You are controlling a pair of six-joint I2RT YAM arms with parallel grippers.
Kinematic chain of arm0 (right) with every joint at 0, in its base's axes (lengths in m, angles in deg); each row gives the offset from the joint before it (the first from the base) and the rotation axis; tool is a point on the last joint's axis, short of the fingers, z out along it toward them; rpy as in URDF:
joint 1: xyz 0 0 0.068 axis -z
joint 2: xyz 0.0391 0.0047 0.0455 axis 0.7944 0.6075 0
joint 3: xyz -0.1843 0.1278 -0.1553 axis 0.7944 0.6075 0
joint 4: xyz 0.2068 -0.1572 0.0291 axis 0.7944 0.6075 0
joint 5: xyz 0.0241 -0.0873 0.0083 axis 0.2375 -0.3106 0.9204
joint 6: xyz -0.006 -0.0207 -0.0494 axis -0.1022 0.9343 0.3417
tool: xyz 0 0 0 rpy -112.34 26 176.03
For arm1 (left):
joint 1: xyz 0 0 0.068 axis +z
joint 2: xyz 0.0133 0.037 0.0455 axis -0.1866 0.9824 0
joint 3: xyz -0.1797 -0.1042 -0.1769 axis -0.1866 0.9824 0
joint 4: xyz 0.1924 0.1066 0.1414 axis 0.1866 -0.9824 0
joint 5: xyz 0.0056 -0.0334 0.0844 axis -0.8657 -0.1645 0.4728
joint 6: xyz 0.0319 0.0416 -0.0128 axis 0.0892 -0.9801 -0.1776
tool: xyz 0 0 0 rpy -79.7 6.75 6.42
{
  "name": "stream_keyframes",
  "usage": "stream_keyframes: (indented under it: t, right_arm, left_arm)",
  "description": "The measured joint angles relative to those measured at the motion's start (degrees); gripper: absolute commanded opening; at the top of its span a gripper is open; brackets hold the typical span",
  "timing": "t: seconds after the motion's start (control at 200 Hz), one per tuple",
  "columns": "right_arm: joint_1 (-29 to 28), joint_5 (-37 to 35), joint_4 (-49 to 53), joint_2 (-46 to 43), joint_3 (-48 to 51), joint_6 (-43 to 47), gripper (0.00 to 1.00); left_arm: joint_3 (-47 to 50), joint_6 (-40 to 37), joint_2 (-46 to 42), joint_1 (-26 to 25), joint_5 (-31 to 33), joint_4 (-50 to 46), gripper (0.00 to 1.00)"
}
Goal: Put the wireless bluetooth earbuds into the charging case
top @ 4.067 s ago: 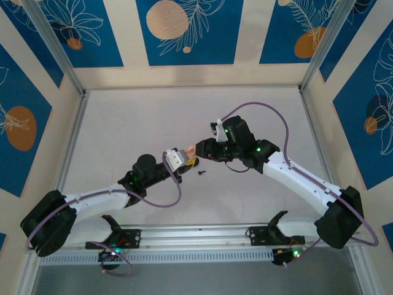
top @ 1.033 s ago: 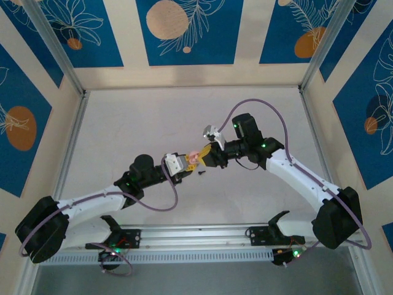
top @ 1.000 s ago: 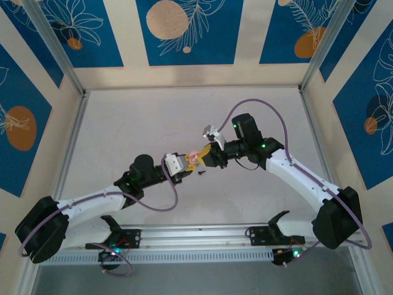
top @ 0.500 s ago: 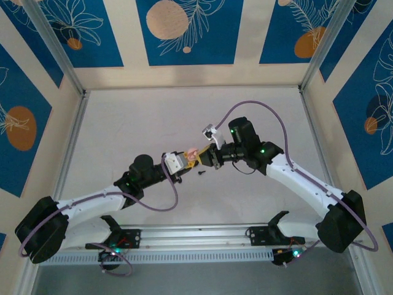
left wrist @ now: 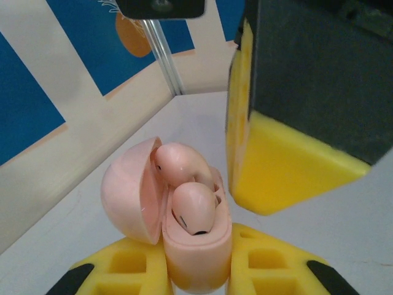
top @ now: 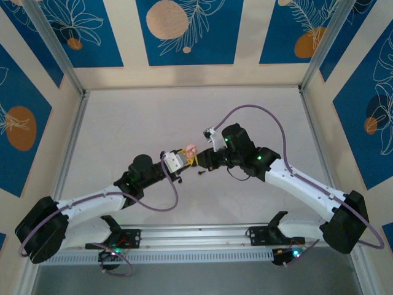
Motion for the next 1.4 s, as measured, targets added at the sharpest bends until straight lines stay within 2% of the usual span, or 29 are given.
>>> stream_keyframes:
  t: [0.215, 0.565, 1.08, 1.4]
  right_arm:
    - [-1.07, -4.07, 1.20, 0.02, 0.00, -5.40, 0.15]
    - [-1.22, -4.46, 1.40, 0.46, -0.35, -3.39, 0.39]
    - [1.01, -0.13, 2.08, -2.78, -1.68, 3.85, 0.45]
    - [5.97, 7.23, 5.62, -3.80, -6.36, 5.73, 0.44]
  left_arm:
    - [0.00, -1.07, 0.00, 0.00, 1.49, 0.04, 0.20]
    - [0.00, -1.11, 0.11, 0.00, 1.64, -0.20, 0.19]
    - [-0.02, -2.12, 0.13, 0.00, 1.64, -0.98, 0.20]
    - [0.09, -2.69, 0.11, 0.00, -0.07, -1.38, 0.20]
